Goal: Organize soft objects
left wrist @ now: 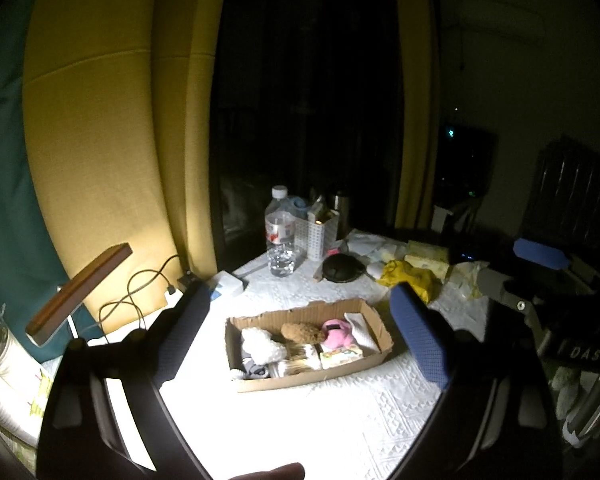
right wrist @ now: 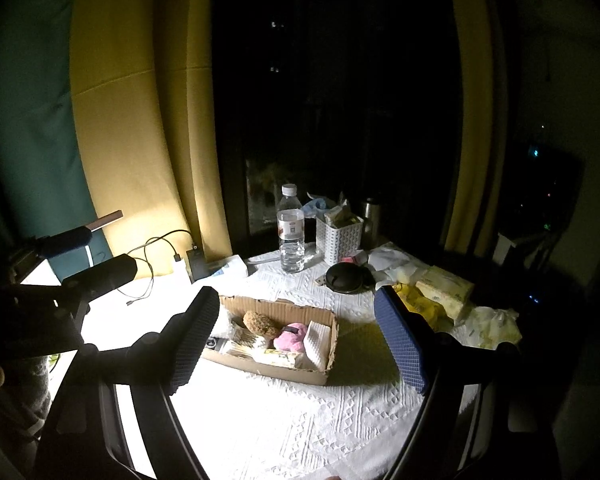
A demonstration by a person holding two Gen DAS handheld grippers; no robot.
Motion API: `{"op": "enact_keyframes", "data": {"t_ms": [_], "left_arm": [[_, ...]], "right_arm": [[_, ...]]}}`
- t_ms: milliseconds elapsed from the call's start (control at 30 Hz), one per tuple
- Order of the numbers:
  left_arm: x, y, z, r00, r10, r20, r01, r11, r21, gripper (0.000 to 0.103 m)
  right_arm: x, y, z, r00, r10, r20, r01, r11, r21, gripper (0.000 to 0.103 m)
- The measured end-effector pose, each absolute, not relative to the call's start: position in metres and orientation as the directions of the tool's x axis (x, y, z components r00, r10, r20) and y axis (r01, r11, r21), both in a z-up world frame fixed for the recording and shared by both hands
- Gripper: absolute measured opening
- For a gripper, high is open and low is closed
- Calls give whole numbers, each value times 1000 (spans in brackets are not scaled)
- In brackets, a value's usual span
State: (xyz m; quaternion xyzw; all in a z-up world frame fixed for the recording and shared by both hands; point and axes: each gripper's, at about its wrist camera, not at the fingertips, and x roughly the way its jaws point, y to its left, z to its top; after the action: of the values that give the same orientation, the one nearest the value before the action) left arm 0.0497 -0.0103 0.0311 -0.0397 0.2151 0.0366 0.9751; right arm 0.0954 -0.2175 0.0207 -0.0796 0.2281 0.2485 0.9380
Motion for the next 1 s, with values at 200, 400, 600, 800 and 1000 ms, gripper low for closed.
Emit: {"op": "enact_keyframes", "data": {"t_ms": [200,400,600,800,1000], "left_arm": [[50,-10,31,905,53,-422,-88,994,-62,93],[50,-10,31,905,53,-423,-88,994,-63,93],[49,-10,31,903,54,-427,-89,994,-64,93],[49,-10,31,903,55,-427,-90,994,-64,93],[49,-10,31,902,55,-429,-91,994,-63,93]], "right_arm": [[96,-216,21,773,430,-467,-502,864,-34,82],[96,-217,21,772,430,-468,-503,864,-36,82],[95,-215,19,771,433,-468,-507,861,-39,82],[95,-215,19,772,429,-469,-502,864,-36,82],[95,-214,19,773,428,-469,-502,864,-39,82]]}}
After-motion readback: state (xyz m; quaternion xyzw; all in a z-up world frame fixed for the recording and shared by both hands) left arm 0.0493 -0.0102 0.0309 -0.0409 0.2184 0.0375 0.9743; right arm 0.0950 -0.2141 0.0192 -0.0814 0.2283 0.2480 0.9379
